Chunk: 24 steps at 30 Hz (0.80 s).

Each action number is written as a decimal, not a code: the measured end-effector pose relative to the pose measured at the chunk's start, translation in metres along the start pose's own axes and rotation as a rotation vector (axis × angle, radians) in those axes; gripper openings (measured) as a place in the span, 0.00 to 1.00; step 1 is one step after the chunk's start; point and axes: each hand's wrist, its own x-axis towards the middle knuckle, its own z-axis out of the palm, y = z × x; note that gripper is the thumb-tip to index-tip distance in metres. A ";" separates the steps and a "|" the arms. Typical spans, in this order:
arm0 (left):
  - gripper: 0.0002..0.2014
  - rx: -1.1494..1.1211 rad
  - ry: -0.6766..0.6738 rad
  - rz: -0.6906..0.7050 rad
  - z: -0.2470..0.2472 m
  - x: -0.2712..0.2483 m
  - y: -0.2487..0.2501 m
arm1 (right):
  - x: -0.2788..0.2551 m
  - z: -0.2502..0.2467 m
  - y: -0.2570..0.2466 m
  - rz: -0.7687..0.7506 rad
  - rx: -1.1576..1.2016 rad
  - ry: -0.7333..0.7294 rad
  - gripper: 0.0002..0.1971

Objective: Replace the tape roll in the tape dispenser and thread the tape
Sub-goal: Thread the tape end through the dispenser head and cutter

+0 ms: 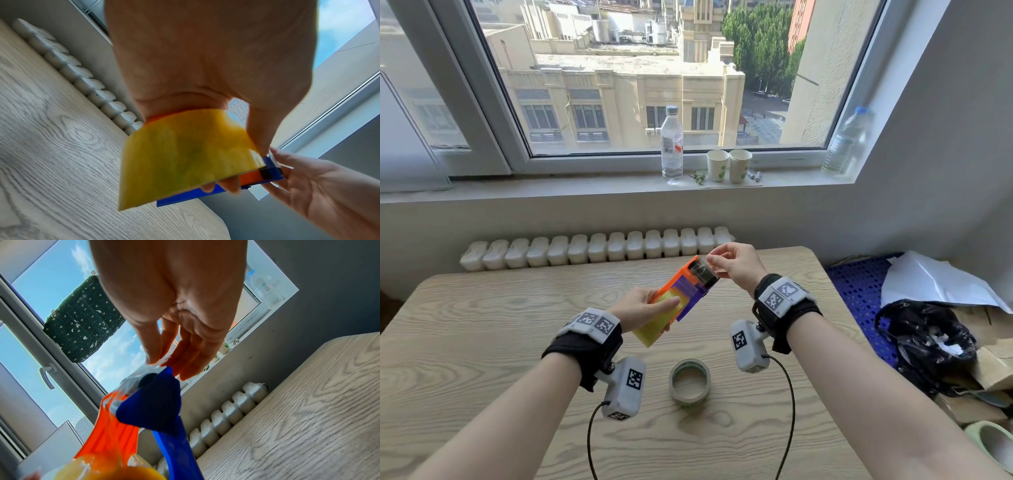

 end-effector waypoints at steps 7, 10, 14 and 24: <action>0.15 0.102 0.004 0.017 -0.001 0.005 -0.005 | -0.001 -0.002 -0.004 0.035 0.024 -0.038 0.11; 0.17 0.081 -0.039 0.026 -0.006 0.008 -0.010 | -0.003 -0.003 -0.005 0.071 0.039 -0.055 0.10; 0.07 0.069 -0.093 0.092 -0.010 0.007 -0.014 | -0.004 -0.003 -0.005 0.126 0.115 -0.077 0.10; 0.14 0.043 -0.054 0.094 -0.007 0.006 -0.018 | -0.004 -0.005 -0.003 0.113 0.184 -0.080 0.06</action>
